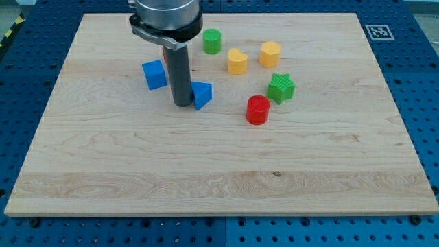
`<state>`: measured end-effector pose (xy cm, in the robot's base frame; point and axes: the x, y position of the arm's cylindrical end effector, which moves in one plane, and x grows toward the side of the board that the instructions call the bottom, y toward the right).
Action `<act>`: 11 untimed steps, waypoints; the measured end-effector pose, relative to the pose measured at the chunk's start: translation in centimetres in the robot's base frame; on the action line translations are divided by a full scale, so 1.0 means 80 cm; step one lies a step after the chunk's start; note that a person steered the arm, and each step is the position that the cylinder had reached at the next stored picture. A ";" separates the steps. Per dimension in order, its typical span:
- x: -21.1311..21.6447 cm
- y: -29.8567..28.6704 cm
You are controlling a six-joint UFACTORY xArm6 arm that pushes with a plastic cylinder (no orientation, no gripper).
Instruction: Point your arm towards the yellow heart
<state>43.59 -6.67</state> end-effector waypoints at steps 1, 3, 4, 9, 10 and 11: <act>0.029 -0.009; 0.125 0.013; 0.125 0.064; -0.067 0.306; -0.136 0.307; -0.204 0.285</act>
